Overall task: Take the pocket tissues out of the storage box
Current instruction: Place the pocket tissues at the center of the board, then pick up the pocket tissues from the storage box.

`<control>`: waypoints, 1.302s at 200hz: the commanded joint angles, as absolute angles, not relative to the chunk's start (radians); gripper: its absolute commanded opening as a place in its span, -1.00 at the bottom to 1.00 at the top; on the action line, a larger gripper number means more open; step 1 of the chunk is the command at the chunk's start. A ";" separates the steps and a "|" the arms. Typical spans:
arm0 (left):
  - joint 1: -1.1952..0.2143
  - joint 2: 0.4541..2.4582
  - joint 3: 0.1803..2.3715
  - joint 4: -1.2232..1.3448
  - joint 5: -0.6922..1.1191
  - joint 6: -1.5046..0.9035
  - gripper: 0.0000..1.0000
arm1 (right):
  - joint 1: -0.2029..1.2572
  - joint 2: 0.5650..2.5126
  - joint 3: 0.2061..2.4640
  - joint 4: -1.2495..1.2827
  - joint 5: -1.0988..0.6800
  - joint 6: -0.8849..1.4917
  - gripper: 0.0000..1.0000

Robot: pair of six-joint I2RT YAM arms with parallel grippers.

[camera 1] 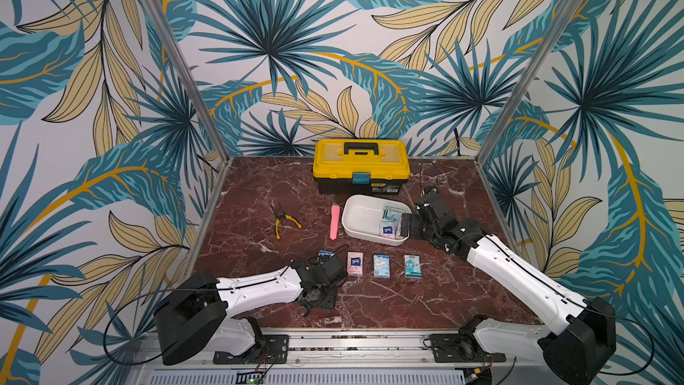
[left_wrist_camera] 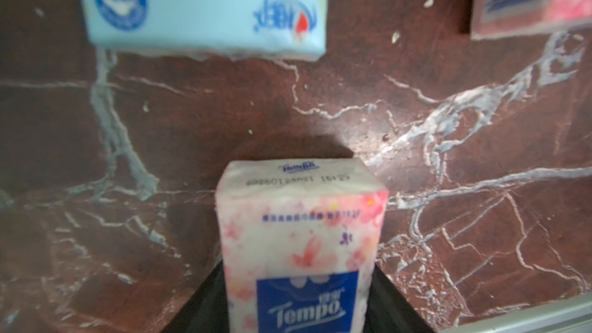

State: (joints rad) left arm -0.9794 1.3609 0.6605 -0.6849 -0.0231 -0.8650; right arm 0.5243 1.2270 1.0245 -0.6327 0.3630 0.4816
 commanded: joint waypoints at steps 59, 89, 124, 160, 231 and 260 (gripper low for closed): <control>-0.984 1.273 0.708 -0.801 -0.141 -0.875 0.69 | 0.525 1.212 0.997 -0.637 0.380 0.462 0.99; -0.983 1.240 0.782 -0.853 -0.195 -0.849 0.81 | 0.525 1.200 0.990 -0.637 0.376 0.461 0.99; -0.964 1.256 0.916 -0.893 -0.237 -0.786 0.91 | 0.525 1.177 0.976 -0.638 0.375 0.465 0.98; -0.927 1.305 1.047 -0.867 -0.226 -0.717 0.93 | 0.524 1.139 0.962 -0.646 0.382 0.477 0.99; -0.850 1.515 1.279 -0.709 -0.121 -0.616 0.94 | 0.525 1.055 0.957 -0.683 0.387 0.490 0.99; -0.834 1.641 1.388 -0.663 -0.088 -0.598 0.92 | 0.524 1.029 0.956 -0.695 0.386 0.497 0.99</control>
State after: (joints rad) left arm -0.8490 1.5639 1.2934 -0.7338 -0.1287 -0.6384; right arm 0.5243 1.0538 0.9768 -0.6598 0.3710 0.4793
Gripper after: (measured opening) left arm 0.966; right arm 0.992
